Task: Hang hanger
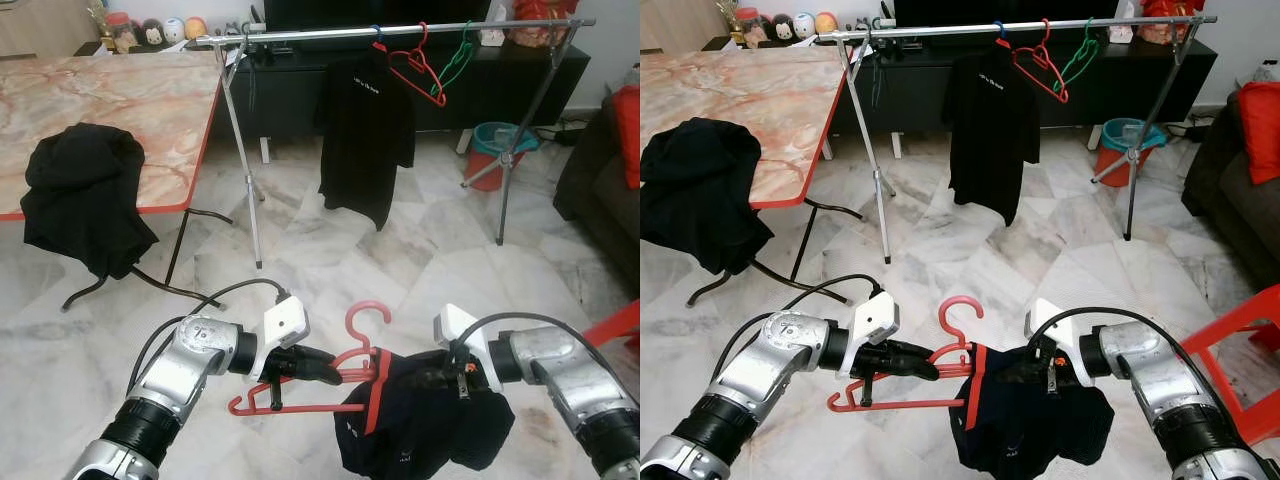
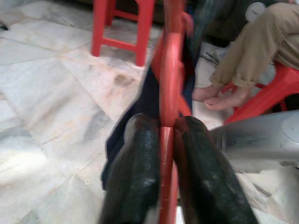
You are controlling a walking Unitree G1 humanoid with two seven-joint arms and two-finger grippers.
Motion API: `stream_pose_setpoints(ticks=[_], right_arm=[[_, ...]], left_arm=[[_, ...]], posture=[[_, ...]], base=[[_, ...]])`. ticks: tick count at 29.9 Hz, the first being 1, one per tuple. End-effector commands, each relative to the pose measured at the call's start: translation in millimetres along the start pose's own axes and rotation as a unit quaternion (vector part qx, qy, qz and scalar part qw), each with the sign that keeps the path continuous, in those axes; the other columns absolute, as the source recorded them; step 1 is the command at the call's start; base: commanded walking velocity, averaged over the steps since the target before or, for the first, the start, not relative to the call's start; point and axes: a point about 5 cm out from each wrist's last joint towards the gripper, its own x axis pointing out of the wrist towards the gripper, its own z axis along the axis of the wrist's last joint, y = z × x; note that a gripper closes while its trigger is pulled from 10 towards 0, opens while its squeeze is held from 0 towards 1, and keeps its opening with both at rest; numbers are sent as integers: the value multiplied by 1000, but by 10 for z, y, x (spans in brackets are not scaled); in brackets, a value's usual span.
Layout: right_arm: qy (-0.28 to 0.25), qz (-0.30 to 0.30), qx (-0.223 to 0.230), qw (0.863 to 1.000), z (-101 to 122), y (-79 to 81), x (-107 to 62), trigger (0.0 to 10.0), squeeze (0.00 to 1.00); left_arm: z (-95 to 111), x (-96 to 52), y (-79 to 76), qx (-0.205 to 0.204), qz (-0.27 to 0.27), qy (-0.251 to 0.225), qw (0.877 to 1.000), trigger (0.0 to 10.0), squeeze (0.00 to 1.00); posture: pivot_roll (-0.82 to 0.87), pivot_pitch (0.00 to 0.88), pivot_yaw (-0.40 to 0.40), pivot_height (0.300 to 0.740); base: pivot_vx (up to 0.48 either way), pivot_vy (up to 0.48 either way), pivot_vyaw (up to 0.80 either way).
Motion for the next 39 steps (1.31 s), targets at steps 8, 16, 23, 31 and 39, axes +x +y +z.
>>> stream_pose_setpoints(ticks=[8,16,23,31,39], right_arm=[[-18,20,-30,999,135,32,164,0,0],[13,6,-29,999,47,15,159,0,0],[71,-36,-24,997,-131,-52,119,0,0],[101,-118,-14,988,-281,-163,33,0,0],[57,-299,52,951,-286,-407,-67,0,0]], left_arm=[[156,101,-1,31,-22,-23,999,10000,1000],[142,50,19,29,-27,-14,999,10000,1000],[114,-83,92,35,-13,13,999,10000,1000],[5,-211,195,34,53,35,997,10000,1000],[-61,-427,449,33,263,5,964,10000,1000]], posture=[[-25,18,-9,740],[-24,21,-13,740],[-15,30,-19,740],[-19,45,-22,740],[-13,64,-22,740]], base=[[0,0,0],[0,0,0],[0,0,0],[0,0,0],[0,0,0]])
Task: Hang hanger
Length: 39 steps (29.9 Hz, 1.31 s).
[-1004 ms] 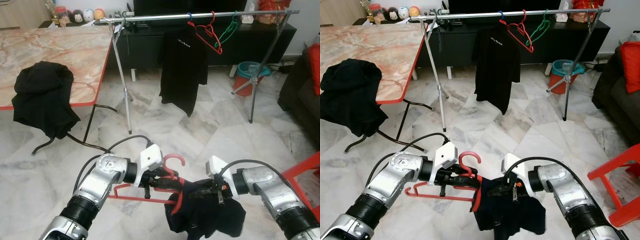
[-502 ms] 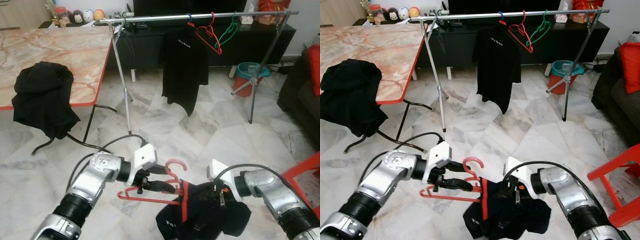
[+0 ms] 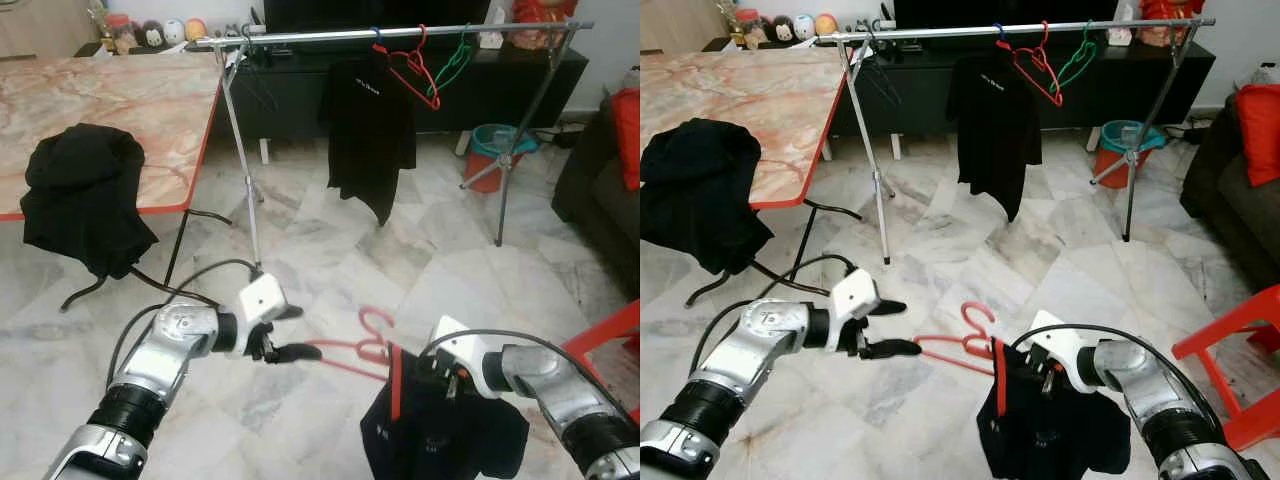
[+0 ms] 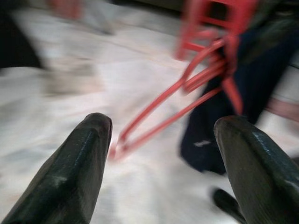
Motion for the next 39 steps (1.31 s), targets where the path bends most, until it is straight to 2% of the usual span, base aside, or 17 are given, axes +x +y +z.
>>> stream_pose_setpoints(ticks=[1,2,3,4,7,12,16,17,20,21,23,24,27,30,39], right_arm=[[-23,-47,23,998,82,-114,-31,0,0],[-29,-75,35,996,104,-146,-19,0,0],[-31,-83,37,995,115,-155,-14,0,0],[-40,-97,44,994,151,-170,-5,0,0],[-80,-127,67,986,320,-208,22,0,0],[-111,-160,66,979,539,-273,32,0,0],[-141,-202,80,966,739,-400,-41,0,0],[-157,-211,82,961,847,-436,-70,0,0],[-187,-189,81,961,1055,-420,-71,0,0],[-198,-166,65,964,1170,-364,-44,3412,0],[-201,-156,59,965,1211,-339,-30,3412,0],[-202,-130,44,970,1255,-280,-1,10000,0],[-191,-103,26,976,1274,-205,51,10000,0],[-189,-80,18,979,1310,-155,81,10000,0],[-240,-72,24,968,1594,-153,-9,10000,0]], left_arm=[[-4,-36,93,7,47,1,999,10000,1000],[-11,-60,148,1,86,-8,996,10000,1000],[-8,-68,169,-1,100,-13,995,10000,1000],[-12,-71,186,-9,116,-17,993,10000,0],[-35,-40,170,-16,139,-22,990,10000,0],[-83,56,131,-43,176,-37,983,10000,0],[-141,105,84,-59,189,-36,980,10000,0],[-172,125,52,-61,188,-32,980,10000,0],[-227,165,-4,-62,187,-26,980,10000,0],[-256,190,-37,-65,184,-23,980,10000,0],[-266,201,-51,-66,184,-23,981,10000,0],[-285,214,-76,-64,180,-19,981,10000,0],[-303,243,-123,-50,179,-18,982,10000,0],[-326,296,-193,-64,177,-26,982,10000,0],[-474,295,-209,-77,217,-3,973,10000,0]], posture=[[-13,64,-22,740],[-13,64,-22,740],[-13,64,-22,740],[-7,67,-20,740],[-10,71,-18,740],[-11,73,-16,740],[-17,71,-19,740],[-18,70,-20,740],[-19,67,-20,740],[-14,63,-24,740],[-14,63,-24,740],[-14,63,-24,740],[-14,63,-24,740],[-14,57,-22,740],[-21,39,-20,740]], base=[[0,0,0],[0,0,0],[0,0,0],[0,0,0],[0,0,0],[0,0,0],[0,0,0],[0,0,0],[0,0,0],[0,0,0],[0,0,0],[0,0,0],[0,0,0],[0,0,0],[0,0,0]])
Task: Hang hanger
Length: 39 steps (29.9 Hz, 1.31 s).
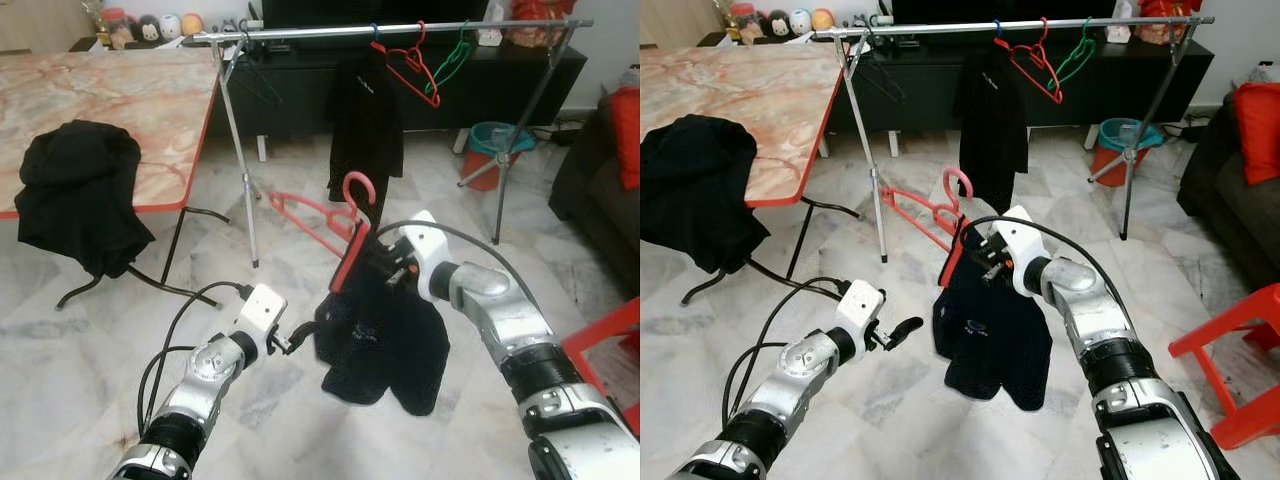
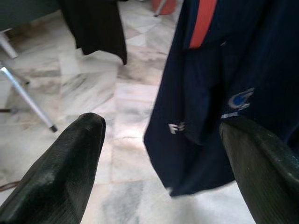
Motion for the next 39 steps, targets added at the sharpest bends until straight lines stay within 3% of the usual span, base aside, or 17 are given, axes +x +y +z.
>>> stream_pose_setpoints(ticks=[1,6,11,17,23,25,33,39], right_arm=[[-52,-2,-10,999,287,-16,1,10000,0],[-65,12,-4,998,386,47,33,10000,0],[-80,47,3,996,500,224,132,10000,0],[-93,91,-9,991,614,428,171,10000,0],[-92,101,-13,990,618,460,139,10000,0],[-88,99,-15,991,600,448,124,10000,0],[-92,99,-19,991,661,432,97,10000,0],[-97,102,-23,990,727,471,101,10000,0]], left_arm=[[-55,-16,-5,1,0,9,1000,10000,0],[-111,-15,-74,18,-20,19,999,10000,0],[-84,31,-84,40,-9,18,999,10000,0],[2,85,18,64,47,10,997,10000,0],[17,90,76,75,74,10,994,10000,0],[-4,78,97,105,81,19,991,10000,0],[-91,39,142,142,103,45,983,10000,0],[-86,56,113,129,100,40,986,10000,0]], posture=[[-19,31,-20,740],[-16,26,-19,740],[-12,22,-20,740],[-7,34,-32,740],[-11,42,-36,740],[-11,42,-36,740],[-15,50,-38,740],[-20,49,-39,740]], base=[[0,0,0],[0,0,0],[0,0,0],[0,0,0],[0,0,0],[0,0,0],[0,0,0],[0,0,0]])
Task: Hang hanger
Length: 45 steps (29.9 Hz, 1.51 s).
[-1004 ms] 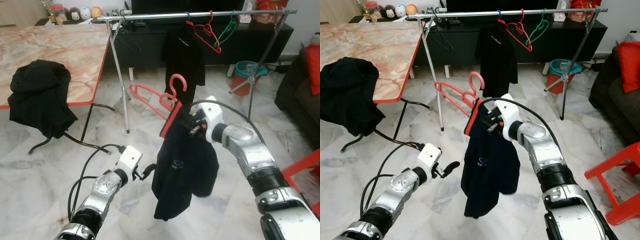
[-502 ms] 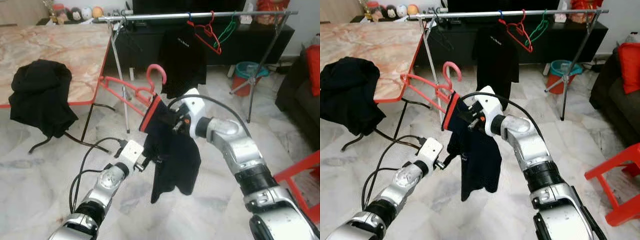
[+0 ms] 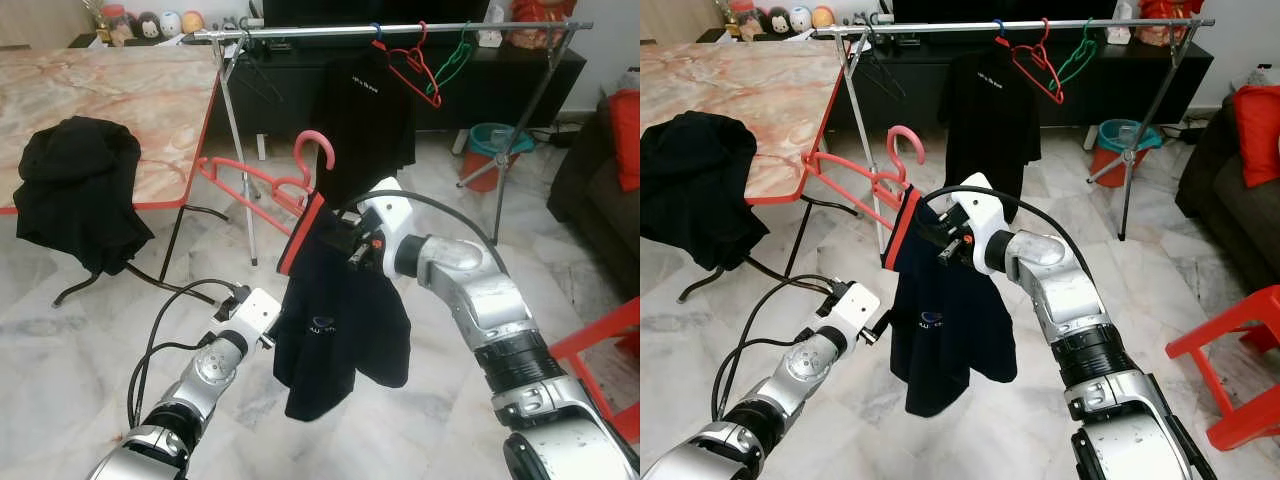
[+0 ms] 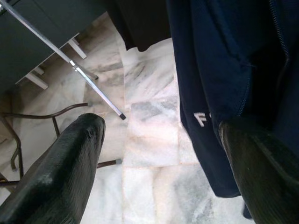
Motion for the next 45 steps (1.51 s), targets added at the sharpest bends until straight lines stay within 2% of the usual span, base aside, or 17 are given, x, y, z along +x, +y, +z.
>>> stream_pose_setpoints(ticks=[1,10,15,21,32,34,38,40,45], right_arm=[[-29,8,-22,999,185,47,19,10000,0],[-28,24,-26,999,201,142,82,10000,0],[-35,33,-26,999,242,193,105,10000,0],[-35,36,-32,998,261,210,96,10000,0],[-30,35,-30,998,235,209,96,10000,0],[-29,35,-30,999,232,211,96,10000,0],[-30,34,-30,999,236,214,99,10000,0],[-32,36,-29,998,248,226,107,10000,0],[-34,38,-31,998,267,246,117,10000,0]], left_arm=[[30,15,-27,-5,-13,-8,1000,10000,0],[112,29,-130,-19,-53,-35,998,10000,0],[78,43,-83,-8,-29,-14,999,10000,0],[29,40,74,26,23,7,999,10000,0],[-21,28,153,24,73,26,997,10000,0],[-6,32,132,18,66,19,997,10000,0],[69,43,-3,-3,16,-15,1000,10000,0],[96,45,-60,9,1,-26,1000,10000,0],[96,45,-93,14,-11,-26,999,10000,0]], posture=[[-17,48,-40,740],[-15,48,-42,740],[-15,48,-42,740],[-22,47,-43,740],[-27,34,-39,740],[-28,32,-37,740],[-28,31,-37,740],[-28,31,-37,740],[-30,31,-43,740]], base=[[0,0,0],[0,0,0],[0,0,0],[0,0,0],[0,0,0],[0,0,0],[0,0,0],[0,0,0],[0,0,0]])
